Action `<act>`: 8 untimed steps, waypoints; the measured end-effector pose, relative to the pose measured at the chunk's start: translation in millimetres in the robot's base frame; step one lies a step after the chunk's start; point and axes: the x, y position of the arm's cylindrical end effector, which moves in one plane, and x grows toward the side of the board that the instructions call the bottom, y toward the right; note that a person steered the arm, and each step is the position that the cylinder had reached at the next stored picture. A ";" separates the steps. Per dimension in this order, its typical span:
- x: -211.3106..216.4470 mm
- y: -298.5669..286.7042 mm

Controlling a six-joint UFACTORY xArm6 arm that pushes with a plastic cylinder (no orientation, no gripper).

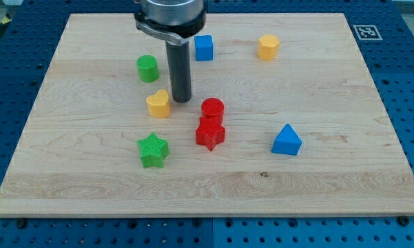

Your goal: Push the heart into the red star

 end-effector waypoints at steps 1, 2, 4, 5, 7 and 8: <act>-32.6 -8.9; -33.7 -45.5; -29.5 -58.6; -1.3 -58.6; 11.9 -43.1; 21.2 -35.6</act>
